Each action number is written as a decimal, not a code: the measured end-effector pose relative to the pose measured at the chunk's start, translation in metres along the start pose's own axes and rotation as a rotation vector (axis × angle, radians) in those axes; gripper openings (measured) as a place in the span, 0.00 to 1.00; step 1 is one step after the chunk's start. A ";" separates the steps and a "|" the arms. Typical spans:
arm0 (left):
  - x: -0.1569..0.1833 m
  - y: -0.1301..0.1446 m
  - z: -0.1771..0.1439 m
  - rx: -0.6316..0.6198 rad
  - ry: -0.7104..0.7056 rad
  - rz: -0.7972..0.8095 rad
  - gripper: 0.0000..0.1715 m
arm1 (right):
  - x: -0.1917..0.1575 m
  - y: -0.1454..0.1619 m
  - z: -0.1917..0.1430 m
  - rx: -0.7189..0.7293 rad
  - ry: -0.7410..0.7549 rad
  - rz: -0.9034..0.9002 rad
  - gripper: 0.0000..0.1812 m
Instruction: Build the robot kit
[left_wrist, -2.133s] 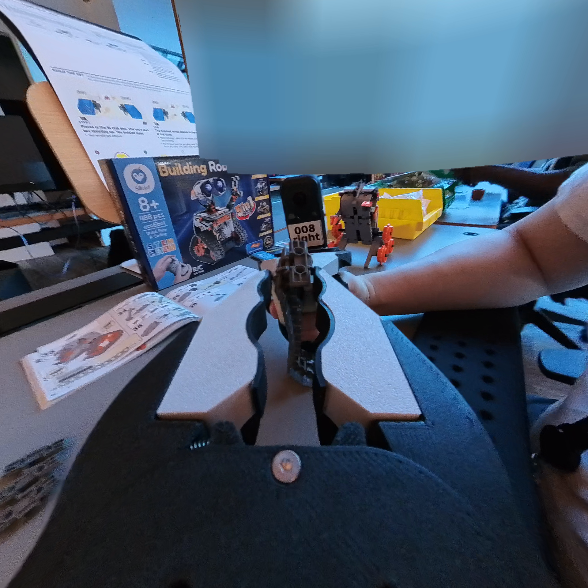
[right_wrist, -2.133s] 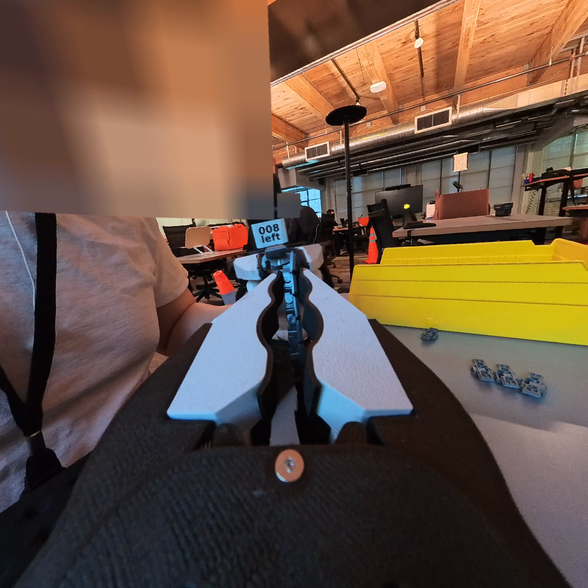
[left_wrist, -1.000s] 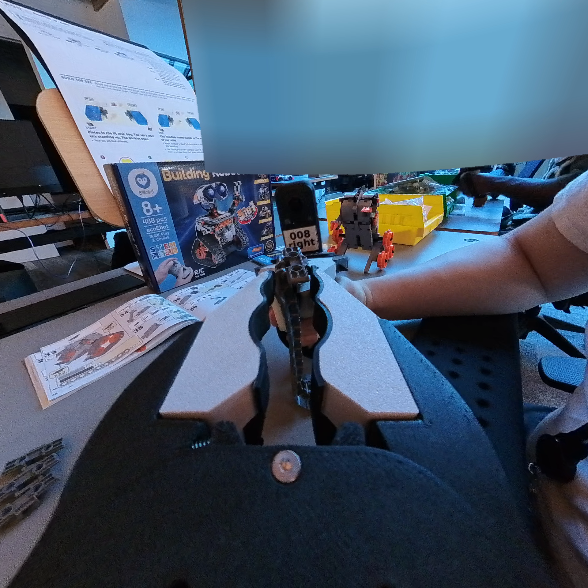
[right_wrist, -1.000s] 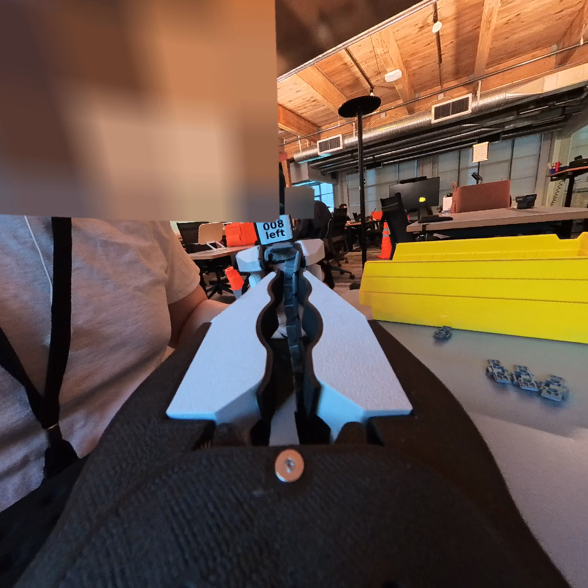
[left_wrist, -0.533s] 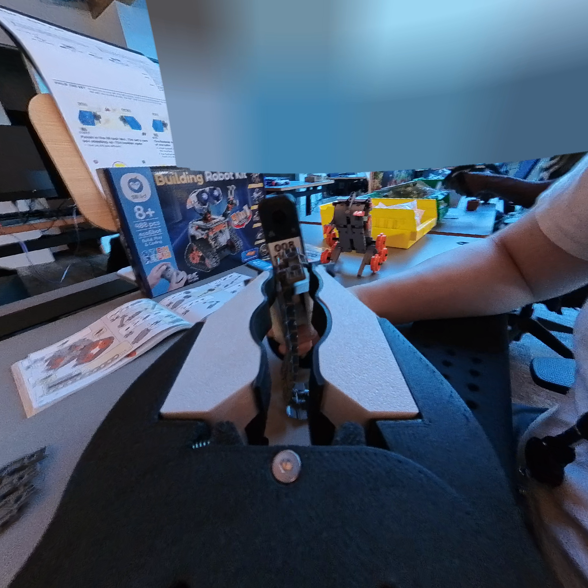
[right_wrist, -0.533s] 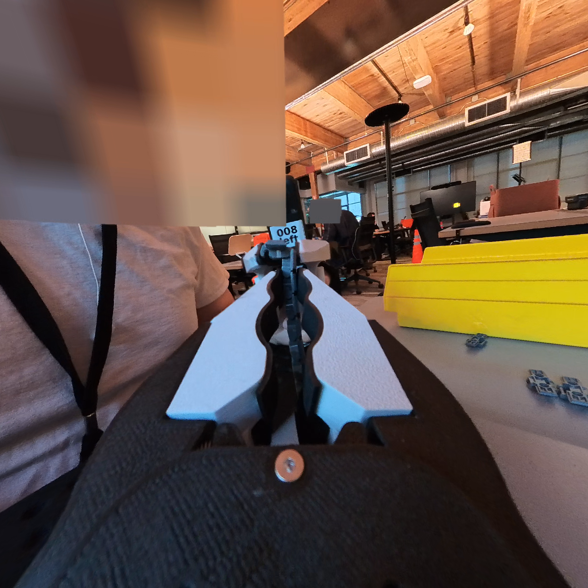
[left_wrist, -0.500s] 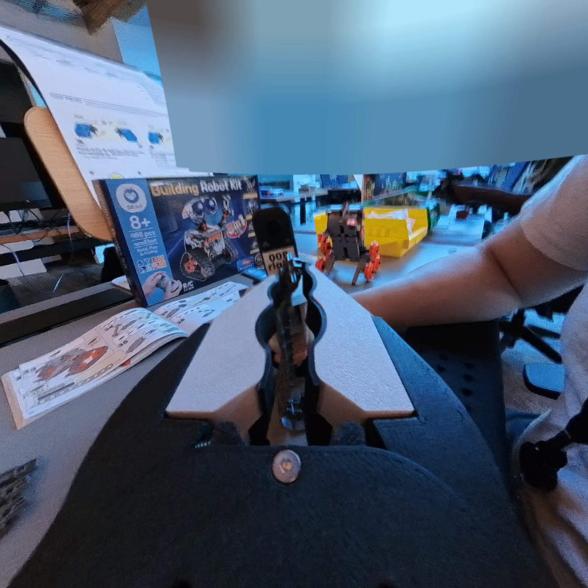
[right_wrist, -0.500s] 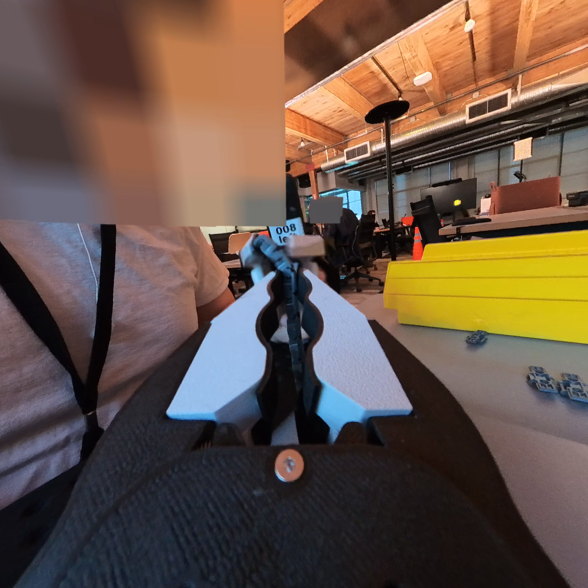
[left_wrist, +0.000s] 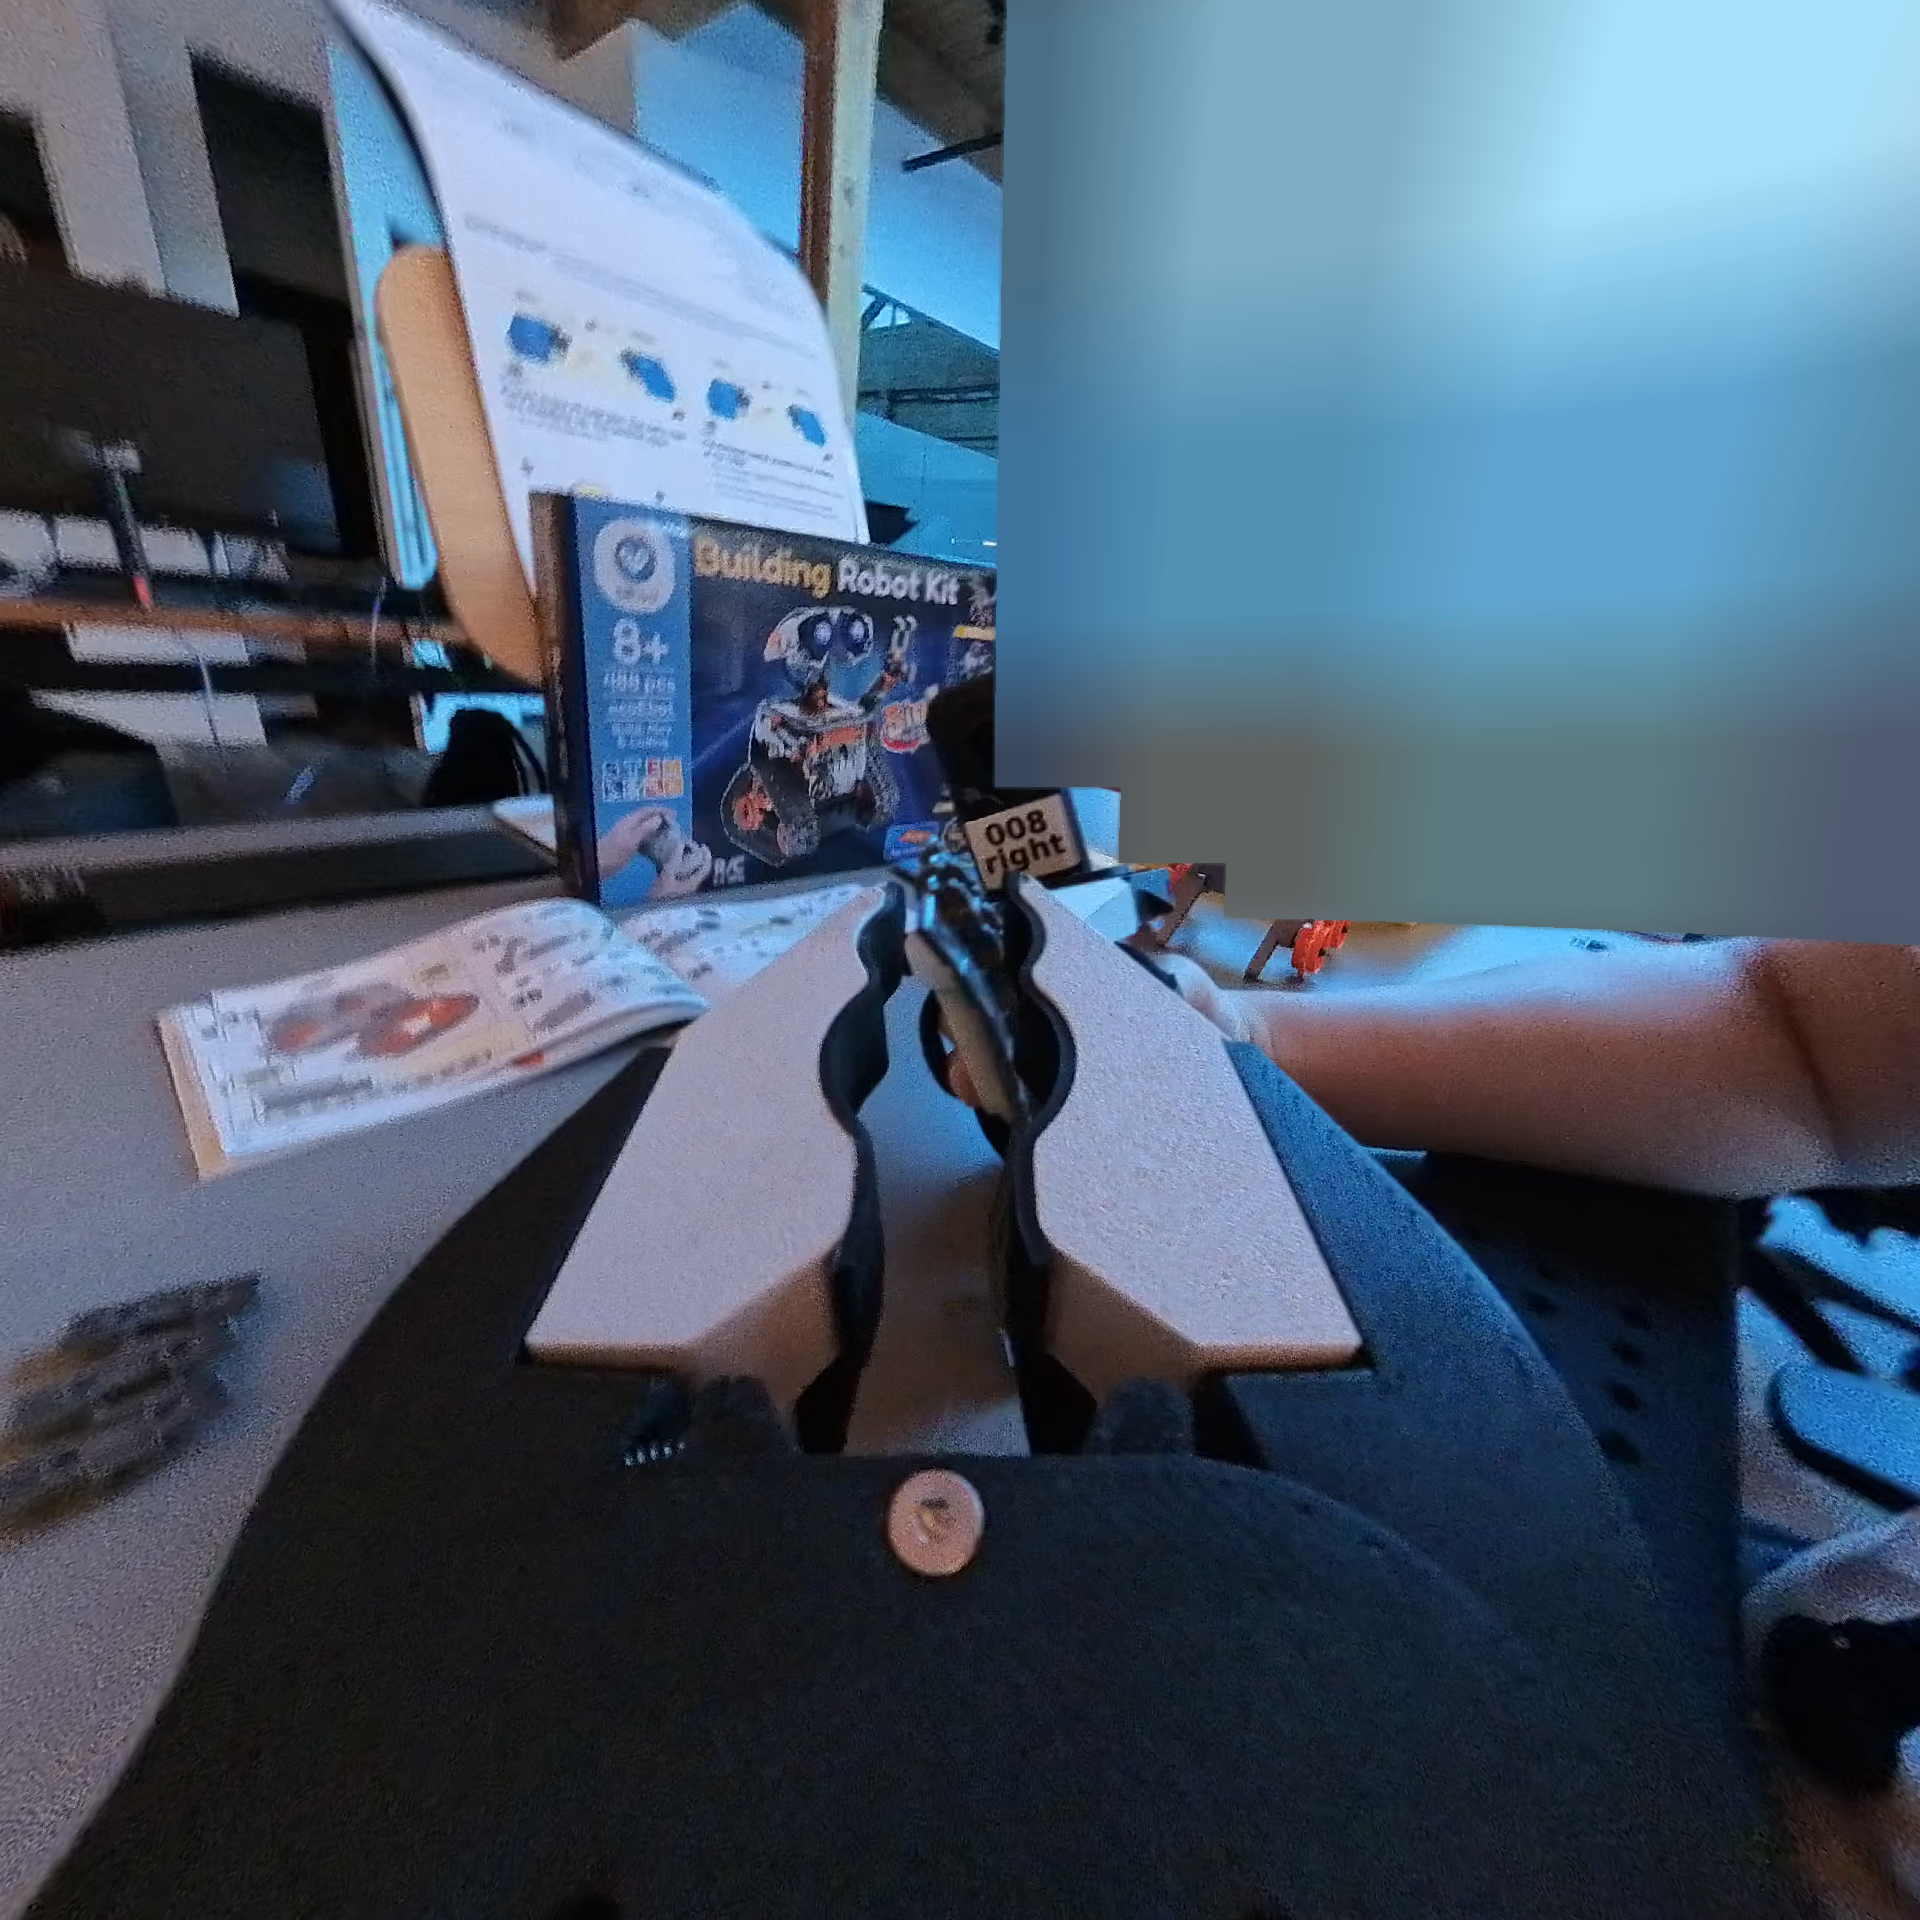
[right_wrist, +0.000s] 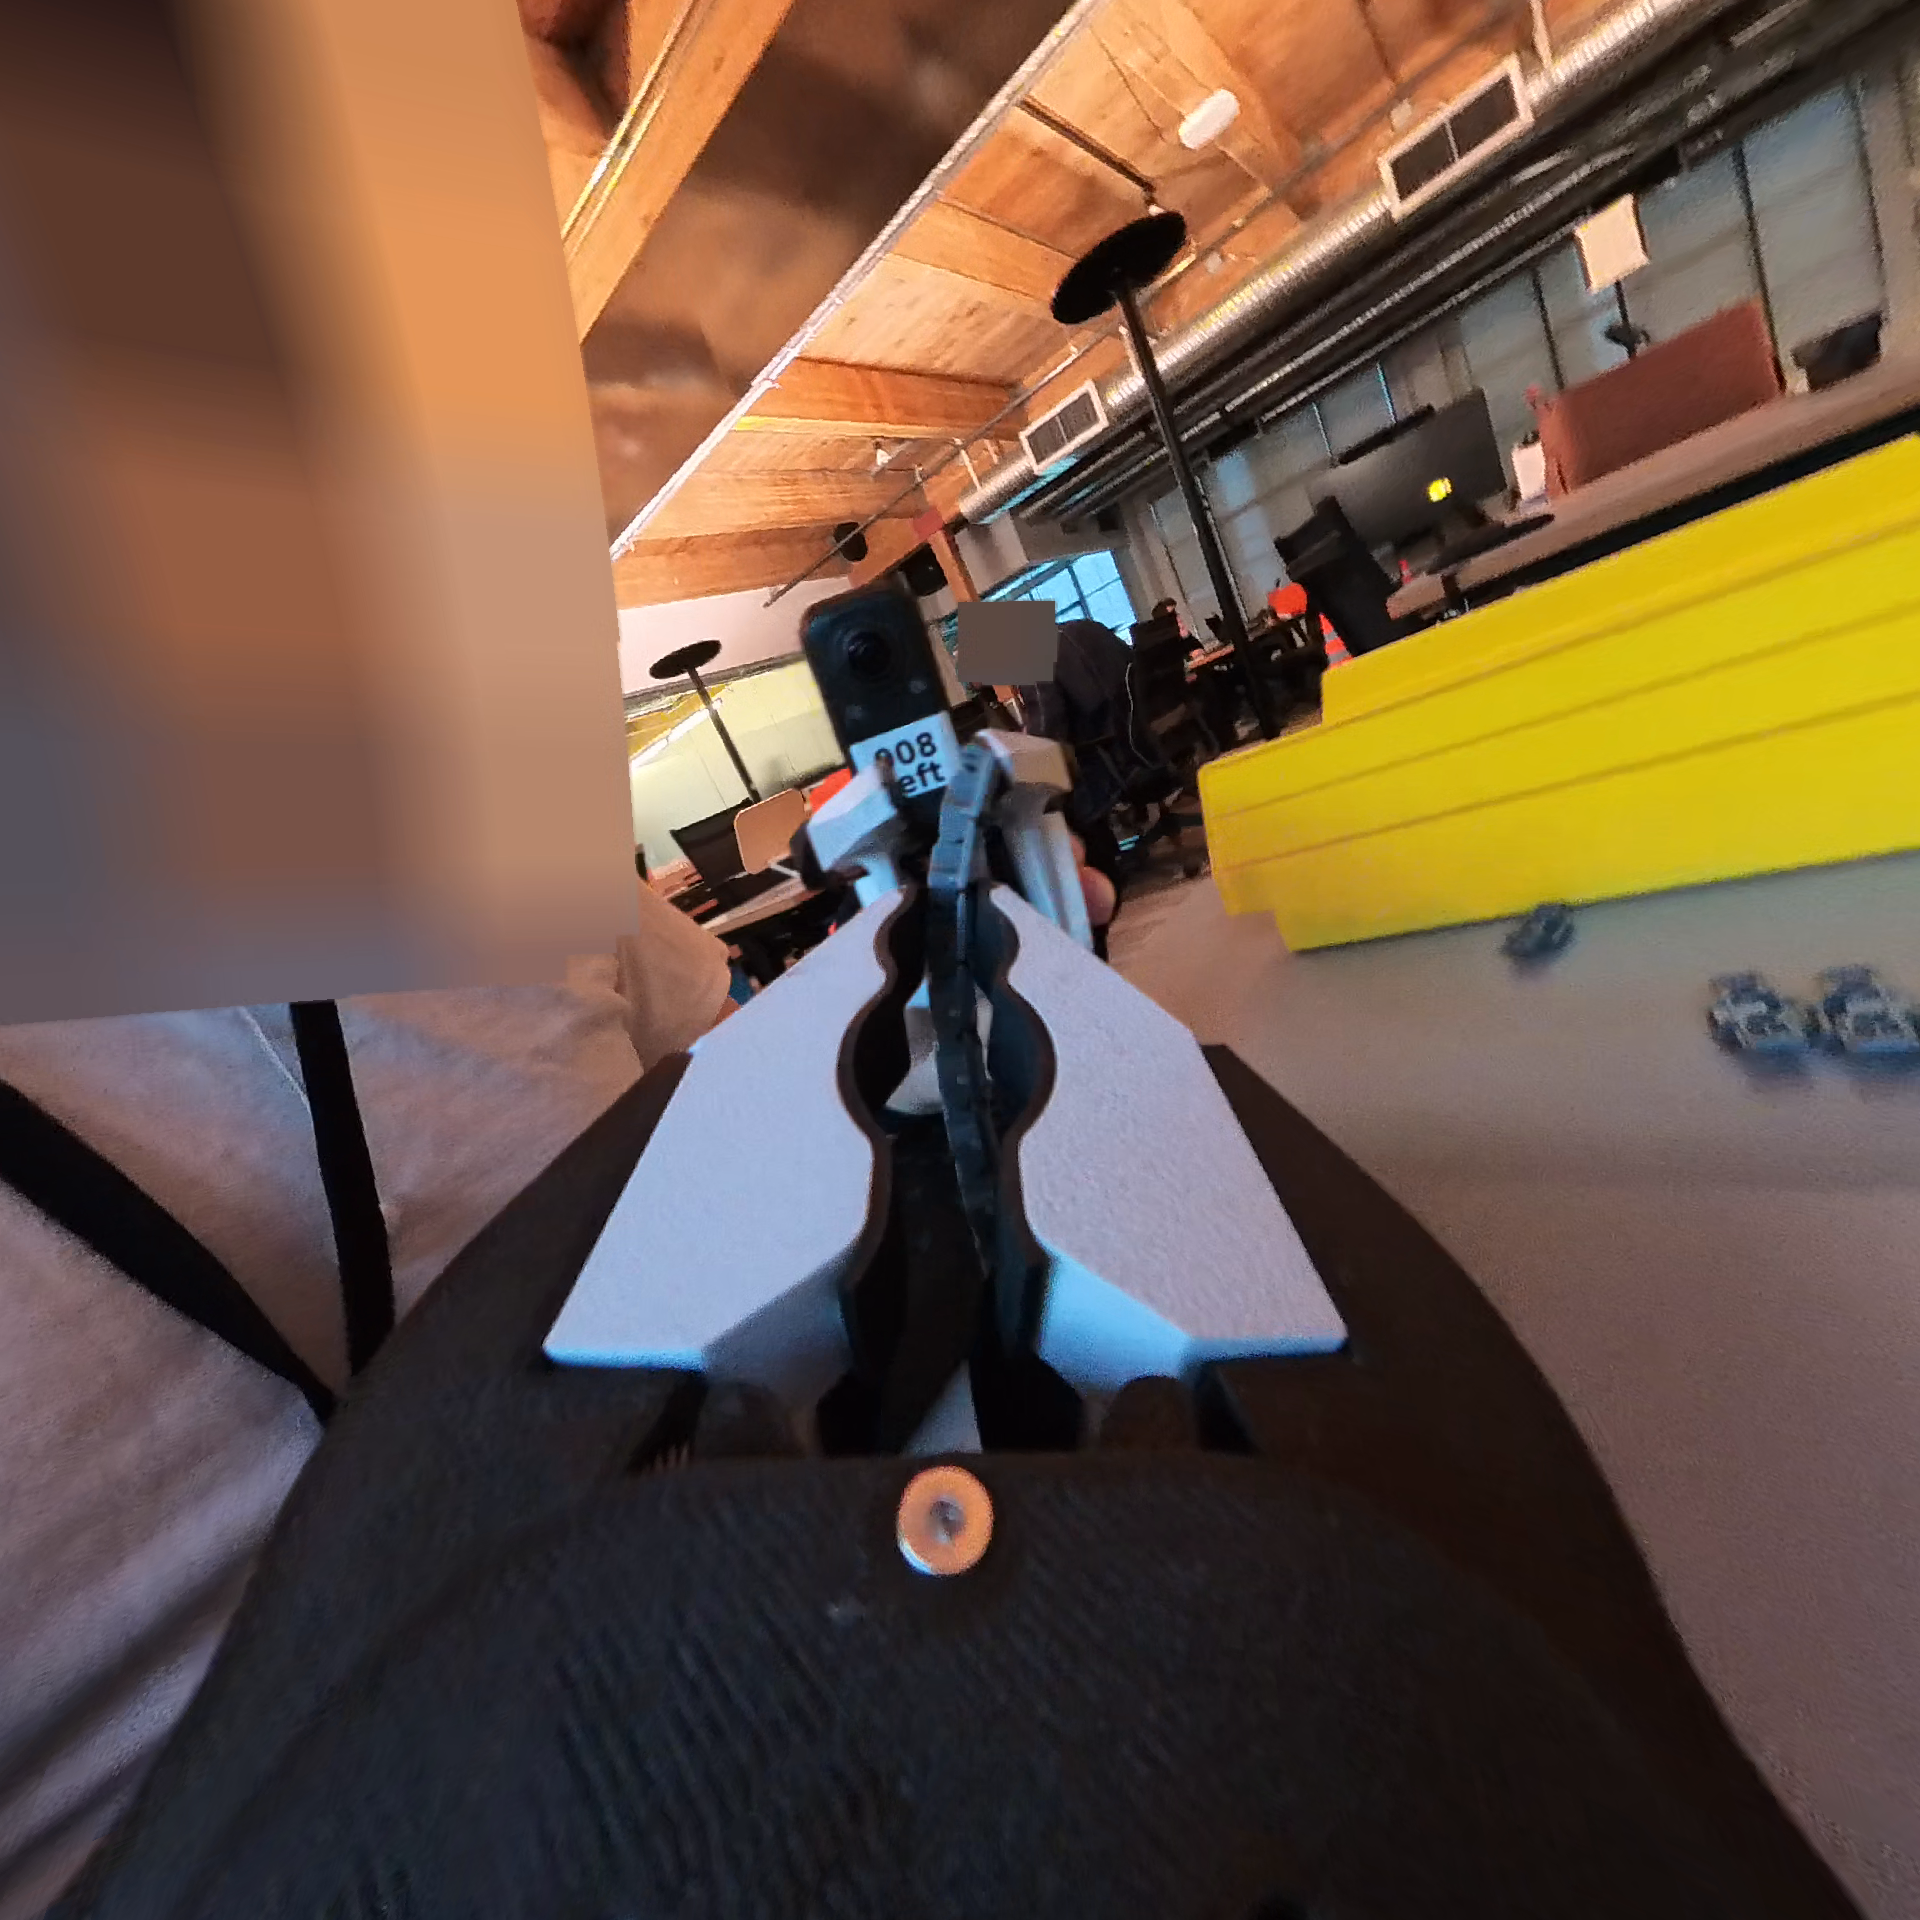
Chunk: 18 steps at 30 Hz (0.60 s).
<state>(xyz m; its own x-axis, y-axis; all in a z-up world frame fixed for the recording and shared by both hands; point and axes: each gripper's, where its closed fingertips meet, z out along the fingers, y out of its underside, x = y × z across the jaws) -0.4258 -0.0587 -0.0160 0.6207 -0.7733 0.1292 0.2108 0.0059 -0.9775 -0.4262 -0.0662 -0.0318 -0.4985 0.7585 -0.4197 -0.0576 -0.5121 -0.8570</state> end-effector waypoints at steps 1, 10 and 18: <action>-0.007 0.003 -0.001 -0.012 -0.005 -0.056 0.10 | 0.004 0.000 -0.001 -0.004 0.022 0.026 0.04; -0.025 0.012 -0.002 -0.012 0.111 -0.490 0.03 | 0.020 0.001 -0.006 -0.002 0.099 0.149 0.03; -0.031 0.023 0.002 -0.066 0.073 -0.530 0.00 | 0.030 0.006 -0.008 -0.020 0.133 0.173 0.04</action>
<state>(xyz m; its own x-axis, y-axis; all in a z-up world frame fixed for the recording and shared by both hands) -0.4387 -0.0340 -0.0418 0.3878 -0.7015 0.5979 0.4311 -0.4353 -0.7903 -0.4344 -0.0437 -0.0518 -0.3805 0.7072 -0.5959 0.0372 -0.6322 -0.7739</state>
